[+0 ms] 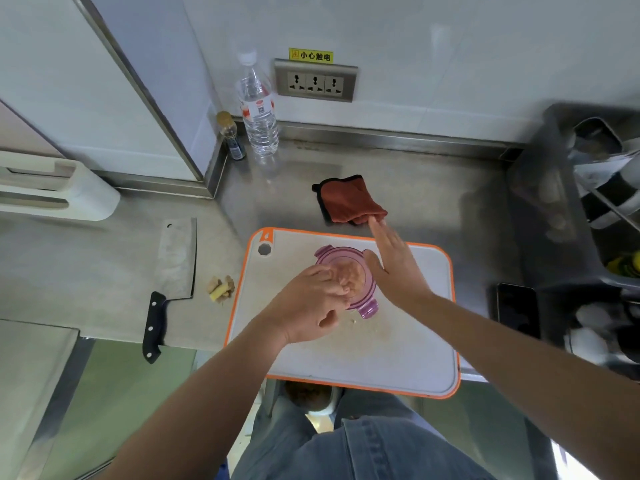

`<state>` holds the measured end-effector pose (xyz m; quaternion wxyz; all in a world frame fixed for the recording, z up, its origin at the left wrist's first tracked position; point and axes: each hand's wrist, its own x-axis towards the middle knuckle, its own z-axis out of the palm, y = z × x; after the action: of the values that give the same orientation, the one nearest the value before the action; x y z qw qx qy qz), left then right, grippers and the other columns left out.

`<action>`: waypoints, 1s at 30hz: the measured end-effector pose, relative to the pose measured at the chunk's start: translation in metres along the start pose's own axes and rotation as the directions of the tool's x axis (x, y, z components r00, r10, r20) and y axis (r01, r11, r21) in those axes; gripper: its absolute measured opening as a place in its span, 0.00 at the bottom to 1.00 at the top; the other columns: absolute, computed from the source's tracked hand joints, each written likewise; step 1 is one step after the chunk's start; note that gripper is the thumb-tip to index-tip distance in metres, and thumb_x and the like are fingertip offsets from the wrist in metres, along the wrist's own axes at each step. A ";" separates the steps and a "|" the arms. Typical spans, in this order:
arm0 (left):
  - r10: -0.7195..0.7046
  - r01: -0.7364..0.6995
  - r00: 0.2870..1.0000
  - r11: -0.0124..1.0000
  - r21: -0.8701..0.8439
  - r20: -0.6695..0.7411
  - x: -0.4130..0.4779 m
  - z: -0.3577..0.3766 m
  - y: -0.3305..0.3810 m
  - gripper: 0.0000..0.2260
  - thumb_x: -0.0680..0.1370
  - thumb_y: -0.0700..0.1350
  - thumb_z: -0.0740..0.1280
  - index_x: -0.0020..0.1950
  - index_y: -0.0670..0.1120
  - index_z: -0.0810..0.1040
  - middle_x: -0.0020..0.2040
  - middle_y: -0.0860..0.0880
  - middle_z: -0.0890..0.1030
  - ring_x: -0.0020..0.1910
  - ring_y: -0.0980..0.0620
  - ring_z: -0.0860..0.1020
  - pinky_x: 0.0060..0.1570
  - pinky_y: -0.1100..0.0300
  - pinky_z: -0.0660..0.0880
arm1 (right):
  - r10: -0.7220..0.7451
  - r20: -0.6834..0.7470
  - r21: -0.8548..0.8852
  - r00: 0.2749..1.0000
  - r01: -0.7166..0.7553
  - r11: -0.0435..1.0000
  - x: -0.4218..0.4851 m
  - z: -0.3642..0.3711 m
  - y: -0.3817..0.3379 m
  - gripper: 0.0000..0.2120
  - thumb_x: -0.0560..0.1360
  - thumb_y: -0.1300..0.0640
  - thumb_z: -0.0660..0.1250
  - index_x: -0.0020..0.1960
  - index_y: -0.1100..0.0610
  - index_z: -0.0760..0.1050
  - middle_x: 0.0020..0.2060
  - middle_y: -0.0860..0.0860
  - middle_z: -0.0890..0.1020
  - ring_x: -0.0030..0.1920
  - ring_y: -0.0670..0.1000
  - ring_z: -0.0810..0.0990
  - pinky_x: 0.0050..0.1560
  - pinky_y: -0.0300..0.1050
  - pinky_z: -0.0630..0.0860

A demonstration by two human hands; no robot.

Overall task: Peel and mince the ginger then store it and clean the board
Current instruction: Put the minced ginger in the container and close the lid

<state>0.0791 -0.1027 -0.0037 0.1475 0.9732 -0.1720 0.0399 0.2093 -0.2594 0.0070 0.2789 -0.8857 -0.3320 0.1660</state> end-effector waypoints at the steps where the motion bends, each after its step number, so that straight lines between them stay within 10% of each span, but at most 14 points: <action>1: -0.026 0.025 0.999 1.000 -0.014 -0.025 0.001 0.002 0.002 0.11 0.67 0.44 0.67 0.46 0.51 0.85 0.48 0.54 0.84 0.49 0.50 0.80 0.68 0.59 0.60 | 0.110 0.034 -0.026 0.993 -0.109 0.994 -0.005 0.008 0.000 0.27 0.81 0.54 0.58 0.77 0.57 0.53 0.76 0.54 0.58 0.76 0.52 0.54 0.73 0.41 0.50; 9: -0.346 0.321 0.921 0.935 -0.152 -0.180 0.010 0.013 0.003 0.16 0.73 0.50 0.66 0.60 0.47 0.78 0.57 0.50 0.80 0.56 0.46 0.77 0.63 0.58 0.64 | 0.268 0.078 0.114 0.960 -0.276 0.955 -0.019 0.035 0.002 0.31 0.78 0.42 0.60 0.76 0.50 0.55 0.72 0.47 0.67 0.69 0.51 0.68 0.65 0.44 0.65; 14: -0.771 0.779 0.626 0.612 -0.136 0.113 0.021 0.024 -0.004 0.35 0.74 0.64 0.64 0.76 0.50 0.60 0.69 0.50 0.72 0.67 0.48 0.68 0.65 0.53 0.64 | 0.290 0.060 0.174 0.955 -0.296 0.939 -0.020 0.037 0.006 0.30 0.77 0.41 0.62 0.75 0.47 0.56 0.70 0.46 0.69 0.66 0.52 0.72 0.61 0.44 0.69; 20: -0.809 0.818 0.569 0.537 -0.209 0.147 0.028 0.019 -0.011 0.29 0.72 0.62 0.68 0.70 0.51 0.69 0.65 0.51 0.73 0.66 0.48 0.66 0.59 0.53 0.65 | 0.300 0.081 0.260 0.951 -0.310 0.915 -0.019 0.032 0.006 0.29 0.76 0.44 0.65 0.73 0.47 0.59 0.64 0.45 0.73 0.51 0.51 0.78 0.43 0.28 0.71; 24: -0.826 0.845 0.527 0.483 -0.228 0.202 0.034 0.014 -0.014 0.27 0.72 0.60 0.70 0.66 0.49 0.72 0.62 0.50 0.76 0.63 0.47 0.70 0.56 0.52 0.67 | 0.296 0.094 0.277 0.951 -0.310 0.909 -0.016 0.032 0.008 0.30 0.74 0.45 0.67 0.73 0.48 0.61 0.66 0.47 0.73 0.65 0.51 0.72 0.61 0.42 0.70; 30: -0.840 0.846 0.492 0.400 -0.353 0.227 0.034 0.009 -0.009 0.27 0.71 0.58 0.73 0.66 0.48 0.73 0.60 0.49 0.79 0.60 0.47 0.76 0.52 0.53 0.73 | 0.406 0.049 0.072 0.912 -0.409 0.910 -0.010 0.025 0.010 0.34 0.69 0.41 0.71 0.70 0.52 0.64 0.65 0.47 0.73 0.56 0.49 0.78 0.52 0.48 0.77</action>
<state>0.1140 -0.1085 -0.0100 0.3512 0.8696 0.3368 -0.0840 0.1946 -0.2630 -0.0176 0.2679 -0.9207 -0.1376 0.2482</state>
